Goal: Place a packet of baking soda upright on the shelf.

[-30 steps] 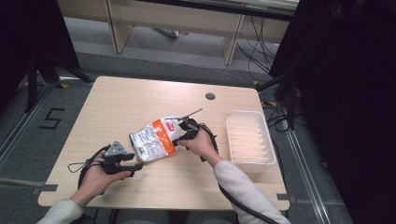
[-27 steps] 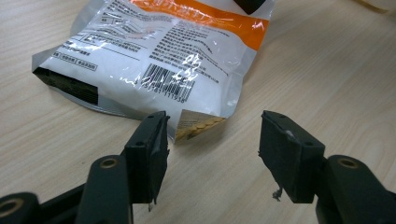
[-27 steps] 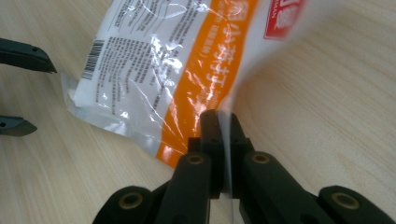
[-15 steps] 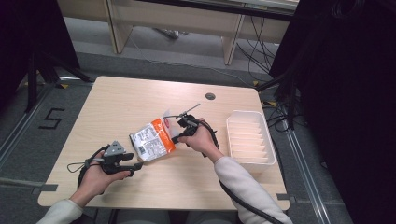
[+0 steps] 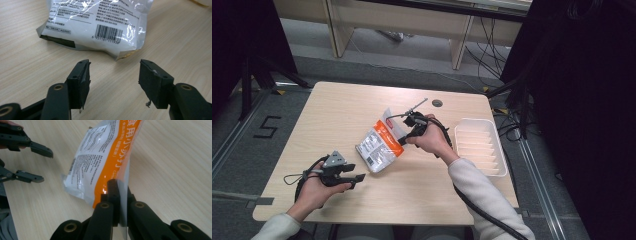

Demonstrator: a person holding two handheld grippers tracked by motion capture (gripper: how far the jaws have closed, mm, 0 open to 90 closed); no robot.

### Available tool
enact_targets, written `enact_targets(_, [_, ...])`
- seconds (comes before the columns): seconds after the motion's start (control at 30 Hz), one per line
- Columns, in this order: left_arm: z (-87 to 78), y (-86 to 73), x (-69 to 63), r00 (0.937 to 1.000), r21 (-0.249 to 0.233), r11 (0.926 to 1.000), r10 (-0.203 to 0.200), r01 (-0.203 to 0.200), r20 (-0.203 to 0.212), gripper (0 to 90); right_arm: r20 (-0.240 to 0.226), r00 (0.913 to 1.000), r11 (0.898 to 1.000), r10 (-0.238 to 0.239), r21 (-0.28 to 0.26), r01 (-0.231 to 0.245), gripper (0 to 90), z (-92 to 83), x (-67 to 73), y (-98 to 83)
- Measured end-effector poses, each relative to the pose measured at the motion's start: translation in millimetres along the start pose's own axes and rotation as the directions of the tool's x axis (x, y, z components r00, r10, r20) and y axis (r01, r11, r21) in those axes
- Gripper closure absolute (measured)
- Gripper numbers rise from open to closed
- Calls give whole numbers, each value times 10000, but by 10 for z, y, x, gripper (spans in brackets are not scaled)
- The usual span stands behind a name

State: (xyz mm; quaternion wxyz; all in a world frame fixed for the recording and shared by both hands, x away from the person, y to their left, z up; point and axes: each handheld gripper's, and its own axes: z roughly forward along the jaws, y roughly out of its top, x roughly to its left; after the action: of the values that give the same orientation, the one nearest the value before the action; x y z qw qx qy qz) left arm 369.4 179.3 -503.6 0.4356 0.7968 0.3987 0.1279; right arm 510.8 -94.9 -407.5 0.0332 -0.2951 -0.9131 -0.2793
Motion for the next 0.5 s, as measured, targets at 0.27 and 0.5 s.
enact_targets(0.27, [-1,-1,0,10000,6,10000,-23,23,3,414,71,9979,9975,-642,307,640,900,-205,95,116])
enact_targets(0.5, [-1,-1,0,10000,11,10000,-27,27,4,413,183,9865,9832,-1624,878,1603,900,-358,178,224])
